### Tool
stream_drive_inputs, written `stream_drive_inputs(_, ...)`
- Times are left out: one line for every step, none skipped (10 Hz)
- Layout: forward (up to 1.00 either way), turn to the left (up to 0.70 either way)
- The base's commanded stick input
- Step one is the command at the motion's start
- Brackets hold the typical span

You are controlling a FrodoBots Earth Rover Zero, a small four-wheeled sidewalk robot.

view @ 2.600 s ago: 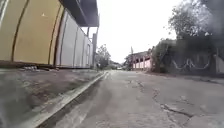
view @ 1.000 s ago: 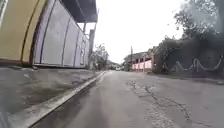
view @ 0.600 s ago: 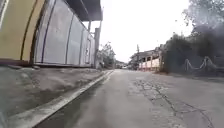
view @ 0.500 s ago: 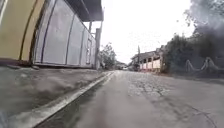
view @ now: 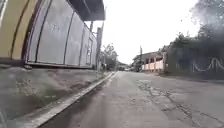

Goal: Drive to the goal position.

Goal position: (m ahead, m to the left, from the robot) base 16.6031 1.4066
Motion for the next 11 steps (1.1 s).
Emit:
stream_drive_inputs(0.70,-0.35)
stream_drive_inputs(0.70,-0.34)
stream_drive_inputs(0.70,-0.21)
stream_drive_inputs(0.70,-0.06)
stream_drive_inputs(0.70,0.00)
stream_drive_inputs(0.70,0.00)
stream_drive_inputs(0.70,0.00)
stream_drive_inputs(0.70,0.00)
stream_drive_inputs(0.70,0.00)
stream_drive_inputs(0.70,0.00)
stream_drive_inputs(0.70,0.00)
